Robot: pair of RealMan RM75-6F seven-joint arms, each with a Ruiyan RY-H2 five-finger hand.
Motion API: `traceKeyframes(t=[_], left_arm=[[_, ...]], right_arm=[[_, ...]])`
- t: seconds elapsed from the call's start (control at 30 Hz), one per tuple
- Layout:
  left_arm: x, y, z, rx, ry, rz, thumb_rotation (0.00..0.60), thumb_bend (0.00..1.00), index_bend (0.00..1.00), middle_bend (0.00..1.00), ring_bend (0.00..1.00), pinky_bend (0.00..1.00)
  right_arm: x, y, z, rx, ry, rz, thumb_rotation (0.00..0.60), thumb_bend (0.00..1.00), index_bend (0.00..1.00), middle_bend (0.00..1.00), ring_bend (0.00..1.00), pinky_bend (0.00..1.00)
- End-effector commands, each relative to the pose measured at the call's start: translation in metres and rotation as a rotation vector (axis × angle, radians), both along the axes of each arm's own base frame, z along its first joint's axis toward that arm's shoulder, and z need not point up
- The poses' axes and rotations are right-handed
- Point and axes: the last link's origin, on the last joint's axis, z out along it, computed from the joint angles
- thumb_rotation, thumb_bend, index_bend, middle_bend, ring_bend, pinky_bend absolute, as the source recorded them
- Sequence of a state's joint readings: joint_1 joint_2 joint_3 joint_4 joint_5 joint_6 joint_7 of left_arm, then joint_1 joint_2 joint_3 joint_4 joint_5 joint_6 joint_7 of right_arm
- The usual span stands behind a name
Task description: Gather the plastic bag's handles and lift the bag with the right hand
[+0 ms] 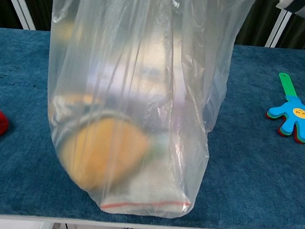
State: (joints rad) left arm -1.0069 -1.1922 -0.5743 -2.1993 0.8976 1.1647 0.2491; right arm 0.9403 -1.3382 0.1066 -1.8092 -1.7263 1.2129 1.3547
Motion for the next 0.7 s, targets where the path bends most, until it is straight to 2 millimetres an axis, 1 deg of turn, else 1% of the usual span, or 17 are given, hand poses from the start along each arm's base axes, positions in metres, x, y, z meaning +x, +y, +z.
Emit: traceKeyframes(t=[0.03,0.13,0.33,0.6,0.7], left_arm=[[0.009,0.006,0.005,-0.028,0.096,0.021,0.6,0.02,0.06,0.12,0.07,0.18],[0.01,0.013,0.006,-0.079,0.15,0.071,0.6,0.02,0.05,0.12,0.07,0.18],[0.007,0.025,0.009,-0.126,0.209,0.135,0.6,0.02,0.05,0.12,0.07,0.18],[-0.001,0.045,0.018,-0.156,0.236,0.219,0.6,0.02,0.05,0.12,0.07,0.18],[-0.008,0.051,0.022,-0.215,0.204,0.277,0.6,0.02,0.05,0.12,0.07,0.18]], right_arm=[[0.0,0.0,0.0,0.004,-0.002,0.0,0.6,0.09,0.04,0.1,0.0,0.06],[0.0,0.001,0.0,0.007,-0.005,0.001,0.6,0.09,0.04,0.1,0.0,0.06],[-0.001,0.002,0.003,0.008,-0.018,0.006,0.6,0.09,0.04,0.1,0.0,0.06],[-0.001,0.0,0.006,0.018,-0.034,0.015,0.6,0.09,0.05,0.11,0.0,0.07],[-0.001,-0.002,0.007,0.022,-0.049,0.007,0.6,0.09,0.07,0.12,0.0,0.08]])
